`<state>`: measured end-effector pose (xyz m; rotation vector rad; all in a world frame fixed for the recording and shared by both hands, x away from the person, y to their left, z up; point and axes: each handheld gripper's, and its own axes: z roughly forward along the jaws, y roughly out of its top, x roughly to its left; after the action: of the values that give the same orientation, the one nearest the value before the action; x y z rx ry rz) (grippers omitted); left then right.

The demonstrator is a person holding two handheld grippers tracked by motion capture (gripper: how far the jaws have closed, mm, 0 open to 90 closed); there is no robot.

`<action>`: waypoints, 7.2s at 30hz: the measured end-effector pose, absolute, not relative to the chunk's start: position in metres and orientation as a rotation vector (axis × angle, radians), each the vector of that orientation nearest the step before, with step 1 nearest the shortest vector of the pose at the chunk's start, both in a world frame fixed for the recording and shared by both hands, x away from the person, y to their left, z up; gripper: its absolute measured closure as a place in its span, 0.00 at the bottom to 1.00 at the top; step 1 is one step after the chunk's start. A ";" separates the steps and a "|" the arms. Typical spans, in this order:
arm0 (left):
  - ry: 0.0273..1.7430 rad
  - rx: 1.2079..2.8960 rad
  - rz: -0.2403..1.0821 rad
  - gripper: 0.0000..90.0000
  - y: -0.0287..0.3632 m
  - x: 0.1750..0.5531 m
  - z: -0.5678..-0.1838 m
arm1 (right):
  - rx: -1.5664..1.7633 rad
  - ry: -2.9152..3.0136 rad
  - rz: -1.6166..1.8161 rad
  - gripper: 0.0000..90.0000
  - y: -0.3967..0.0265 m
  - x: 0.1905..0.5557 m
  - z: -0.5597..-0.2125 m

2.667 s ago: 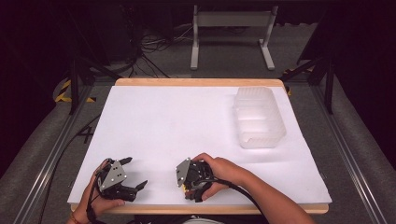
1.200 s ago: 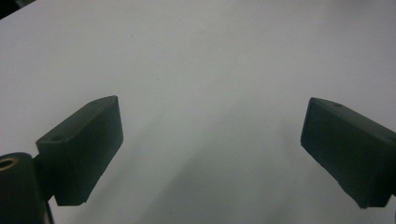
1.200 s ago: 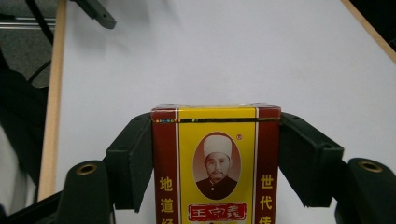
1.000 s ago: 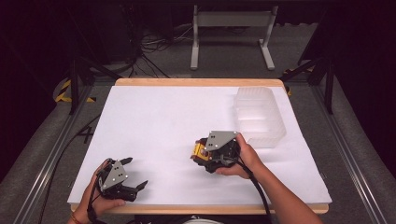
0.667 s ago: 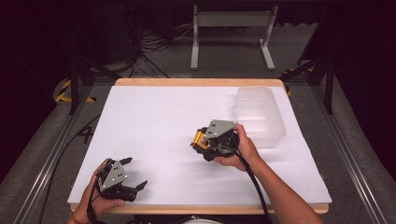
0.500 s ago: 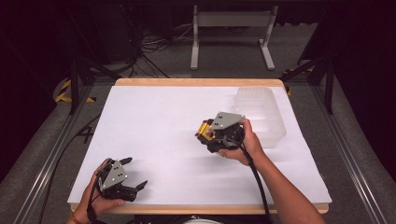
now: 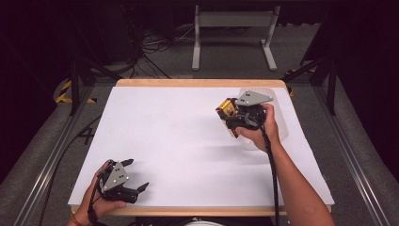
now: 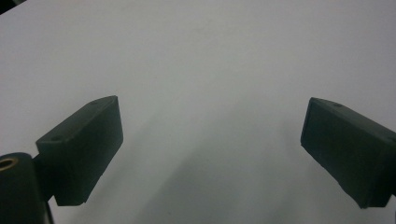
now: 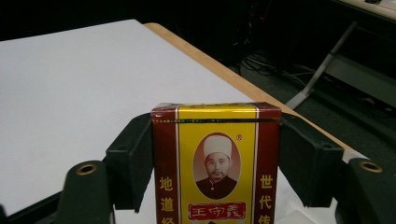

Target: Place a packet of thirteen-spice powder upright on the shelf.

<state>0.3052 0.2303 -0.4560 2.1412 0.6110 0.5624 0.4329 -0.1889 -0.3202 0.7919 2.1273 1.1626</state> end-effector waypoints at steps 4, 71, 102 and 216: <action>0.609 2.143 0.562 0.07 0.230 0.305 -0.456 | 0.824 2.080 1.143 0.36 -0.198 0.442 -0.319; 0.605 2.150 0.562 0.07 0.229 0.305 -0.456 | 1.227 1.962 0.958 0.33 -0.276 0.439 -0.346; 0.603 2.148 0.565 0.07 0.229 0.305 -0.456 | 1.229 1.978 0.928 0.33 -0.289 0.420 -0.361; 0.589 2.145 0.560 0.07 0.225 0.310 -0.455 | 1.050 2.096 0.810 0.18 -0.300 0.372 -0.356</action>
<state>0.3097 0.2251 -0.4553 2.1447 0.5886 0.5602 0.3717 -0.3004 -0.3560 1.0497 2.0958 0.8104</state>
